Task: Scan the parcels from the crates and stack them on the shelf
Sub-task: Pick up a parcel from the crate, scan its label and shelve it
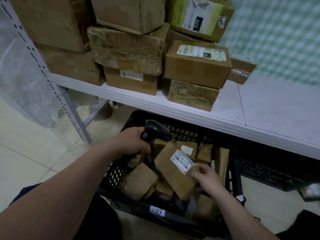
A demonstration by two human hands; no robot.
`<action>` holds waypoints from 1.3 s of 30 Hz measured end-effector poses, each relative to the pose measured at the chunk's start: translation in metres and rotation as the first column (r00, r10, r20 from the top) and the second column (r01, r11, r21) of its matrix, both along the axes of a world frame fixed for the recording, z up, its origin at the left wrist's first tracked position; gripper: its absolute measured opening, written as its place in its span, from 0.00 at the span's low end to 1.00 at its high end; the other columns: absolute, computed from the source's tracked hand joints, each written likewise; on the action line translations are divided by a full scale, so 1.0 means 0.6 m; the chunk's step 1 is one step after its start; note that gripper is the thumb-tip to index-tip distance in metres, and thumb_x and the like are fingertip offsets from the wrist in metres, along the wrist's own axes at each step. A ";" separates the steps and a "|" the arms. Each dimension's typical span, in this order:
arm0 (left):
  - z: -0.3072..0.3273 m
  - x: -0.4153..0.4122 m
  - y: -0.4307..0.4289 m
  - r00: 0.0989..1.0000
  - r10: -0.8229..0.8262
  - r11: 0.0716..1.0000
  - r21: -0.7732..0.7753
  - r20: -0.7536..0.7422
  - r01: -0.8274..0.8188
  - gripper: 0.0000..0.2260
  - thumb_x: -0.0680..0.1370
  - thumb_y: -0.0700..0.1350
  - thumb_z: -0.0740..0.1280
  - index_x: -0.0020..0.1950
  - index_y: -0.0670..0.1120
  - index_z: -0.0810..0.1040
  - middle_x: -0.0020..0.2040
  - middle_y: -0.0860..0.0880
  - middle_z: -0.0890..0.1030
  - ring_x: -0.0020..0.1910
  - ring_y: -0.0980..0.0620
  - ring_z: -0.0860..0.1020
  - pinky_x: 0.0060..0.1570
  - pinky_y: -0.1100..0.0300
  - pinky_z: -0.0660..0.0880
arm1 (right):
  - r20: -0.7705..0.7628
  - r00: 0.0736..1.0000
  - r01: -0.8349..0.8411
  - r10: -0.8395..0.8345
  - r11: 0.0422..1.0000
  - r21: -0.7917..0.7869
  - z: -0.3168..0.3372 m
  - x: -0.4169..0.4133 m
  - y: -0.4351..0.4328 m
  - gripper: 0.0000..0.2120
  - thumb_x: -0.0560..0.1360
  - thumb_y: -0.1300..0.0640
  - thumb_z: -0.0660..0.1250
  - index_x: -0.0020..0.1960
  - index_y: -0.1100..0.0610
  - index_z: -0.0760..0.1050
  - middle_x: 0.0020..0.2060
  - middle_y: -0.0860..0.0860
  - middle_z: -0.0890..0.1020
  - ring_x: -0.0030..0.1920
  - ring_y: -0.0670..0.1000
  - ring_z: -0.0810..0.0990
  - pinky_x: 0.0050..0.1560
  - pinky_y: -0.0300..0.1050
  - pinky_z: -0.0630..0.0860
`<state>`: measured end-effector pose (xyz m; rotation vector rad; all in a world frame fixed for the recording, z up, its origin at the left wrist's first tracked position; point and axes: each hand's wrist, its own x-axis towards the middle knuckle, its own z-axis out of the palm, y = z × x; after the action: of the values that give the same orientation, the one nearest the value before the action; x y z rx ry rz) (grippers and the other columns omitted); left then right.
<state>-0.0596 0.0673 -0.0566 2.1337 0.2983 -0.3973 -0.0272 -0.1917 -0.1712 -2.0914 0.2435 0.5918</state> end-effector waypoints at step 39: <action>0.054 -0.029 0.015 0.973 -0.067 0.893 -0.422 0.221 0.157 0.07 0.69 0.39 0.72 0.39 0.42 0.74 0.31 0.46 0.75 0.30 0.51 0.74 0.32 0.59 0.73 | 0.171 0.922 0.217 -0.347 0.830 0.514 0.232 -0.007 0.015 0.15 0.71 0.53 0.74 0.52 0.59 0.77 0.44 0.55 0.85 0.39 0.48 0.81 0.31 0.38 0.72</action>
<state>-0.0769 0.0763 -0.0242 1.7308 -0.0349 -0.2791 -0.0313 -0.1829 -0.0319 -1.5754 0.2234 0.1651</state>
